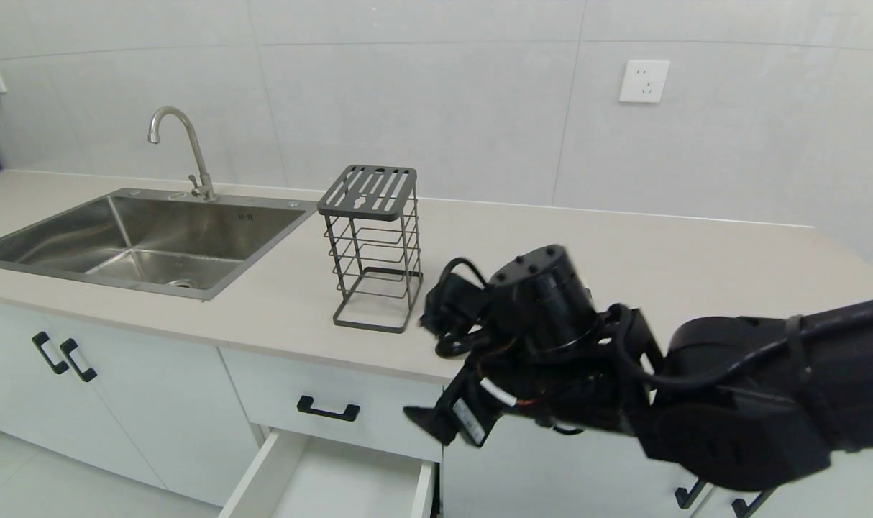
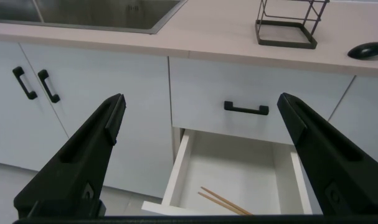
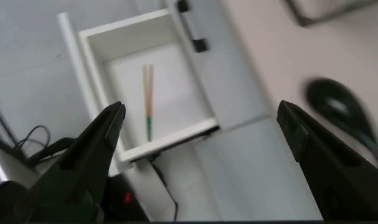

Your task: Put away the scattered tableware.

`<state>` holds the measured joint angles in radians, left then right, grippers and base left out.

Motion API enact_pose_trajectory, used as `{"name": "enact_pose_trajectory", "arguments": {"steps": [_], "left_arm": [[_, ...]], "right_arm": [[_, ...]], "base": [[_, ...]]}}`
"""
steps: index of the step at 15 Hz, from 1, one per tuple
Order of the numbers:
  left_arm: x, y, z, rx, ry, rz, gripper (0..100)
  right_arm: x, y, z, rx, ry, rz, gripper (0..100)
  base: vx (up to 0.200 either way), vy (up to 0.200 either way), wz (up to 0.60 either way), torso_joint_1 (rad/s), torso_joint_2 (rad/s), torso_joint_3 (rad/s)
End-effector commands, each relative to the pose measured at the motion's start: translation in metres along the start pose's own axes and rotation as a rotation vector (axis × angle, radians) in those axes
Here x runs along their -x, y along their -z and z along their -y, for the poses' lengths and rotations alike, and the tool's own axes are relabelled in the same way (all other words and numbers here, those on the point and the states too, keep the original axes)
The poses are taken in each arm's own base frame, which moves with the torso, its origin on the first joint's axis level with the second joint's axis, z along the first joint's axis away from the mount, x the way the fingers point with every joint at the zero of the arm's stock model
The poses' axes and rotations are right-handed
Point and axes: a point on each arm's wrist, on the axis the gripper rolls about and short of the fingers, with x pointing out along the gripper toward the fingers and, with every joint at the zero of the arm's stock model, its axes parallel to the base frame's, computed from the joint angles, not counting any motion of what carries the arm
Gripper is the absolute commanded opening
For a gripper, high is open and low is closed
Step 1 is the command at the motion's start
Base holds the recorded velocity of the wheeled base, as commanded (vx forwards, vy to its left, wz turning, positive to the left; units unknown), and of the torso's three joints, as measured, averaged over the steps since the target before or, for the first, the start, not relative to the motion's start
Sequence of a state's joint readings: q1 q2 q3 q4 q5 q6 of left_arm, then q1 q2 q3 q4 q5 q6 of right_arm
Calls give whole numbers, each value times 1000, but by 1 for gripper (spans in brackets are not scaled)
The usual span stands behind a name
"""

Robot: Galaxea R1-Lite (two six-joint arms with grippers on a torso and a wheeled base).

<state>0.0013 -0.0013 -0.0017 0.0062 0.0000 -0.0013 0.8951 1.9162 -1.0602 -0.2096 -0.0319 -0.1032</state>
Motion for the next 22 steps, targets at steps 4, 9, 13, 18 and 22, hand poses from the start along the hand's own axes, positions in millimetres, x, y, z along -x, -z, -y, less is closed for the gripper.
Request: {"name": "enact_pose_trajectory", "arguments": {"steps": [4, 9, 13, 18, 22], "left_arm": [[0, 0, 0, 0, 0, -1, 100], [0, 0, 0, 0, 0, -1, 100], [0, 0, 0, 0, 0, -1, 100], [0, 0, 0, 0, 1, -1, 100], [0, 0, 0, 0, 0, -1, 100]], "right_arm": [[36, 18, 75, -50, 104, 27, 100], [27, 35, 105, -47, 49, -1, 100], [-5, 53, 116, -76, 31, -66, 100], [-24, 60, 123, -74, 32, -82, 100], [-28, 58, 124, -74, 18, -72, 100]], "base": [[0, 0, 0, 0, 0, 0], [0, 0, 0, 0, 0, 0], [0, 0, 0, 0, 0, 0], [0, 0, 0, 0, 0, 0], [0, 0, 0, 0, 0, 0]]}}
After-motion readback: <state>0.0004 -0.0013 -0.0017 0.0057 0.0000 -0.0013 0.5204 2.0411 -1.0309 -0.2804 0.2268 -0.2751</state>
